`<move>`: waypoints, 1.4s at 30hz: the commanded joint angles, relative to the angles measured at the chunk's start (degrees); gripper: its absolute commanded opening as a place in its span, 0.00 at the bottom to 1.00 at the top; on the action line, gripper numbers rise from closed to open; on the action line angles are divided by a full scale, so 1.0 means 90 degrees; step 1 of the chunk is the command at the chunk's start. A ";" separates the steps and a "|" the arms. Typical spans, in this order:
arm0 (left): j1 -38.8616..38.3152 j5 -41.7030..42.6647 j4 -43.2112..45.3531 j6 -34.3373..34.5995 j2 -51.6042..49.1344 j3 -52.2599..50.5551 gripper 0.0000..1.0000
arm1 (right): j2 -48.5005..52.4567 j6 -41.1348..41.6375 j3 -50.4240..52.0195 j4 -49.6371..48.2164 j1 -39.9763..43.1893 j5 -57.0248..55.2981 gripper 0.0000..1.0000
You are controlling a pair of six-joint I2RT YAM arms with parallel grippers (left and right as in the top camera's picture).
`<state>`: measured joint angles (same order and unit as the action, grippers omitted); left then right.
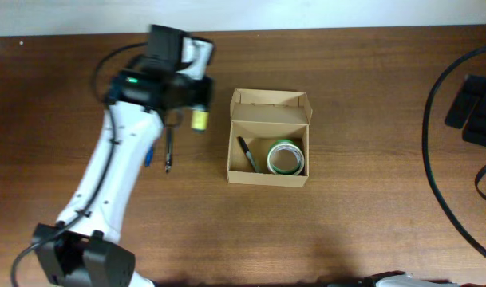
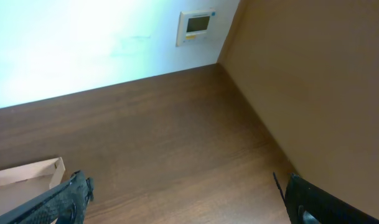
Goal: Pack container
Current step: 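Carry the highlighter into the box and release it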
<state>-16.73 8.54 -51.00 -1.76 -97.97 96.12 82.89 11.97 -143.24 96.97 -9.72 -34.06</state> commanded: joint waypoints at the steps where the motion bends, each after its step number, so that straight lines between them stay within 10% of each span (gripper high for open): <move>1: -0.0525 0.0019 0.0289 0.0287 -0.0002 0.0034 0.02 | -0.0002 0.0036 0.0024 0.0039 0.0046 0.0100 0.99; 42: -0.1804 -0.0452 -0.0301 -0.0313 -0.2021 0.0034 0.02 | -0.0002 -0.0066 0.0024 0.0039 0.0046 0.0165 0.99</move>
<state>-32.73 5.13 -53.01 -2.33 -115.42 96.12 82.89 11.75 -143.24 96.97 -9.72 -32.91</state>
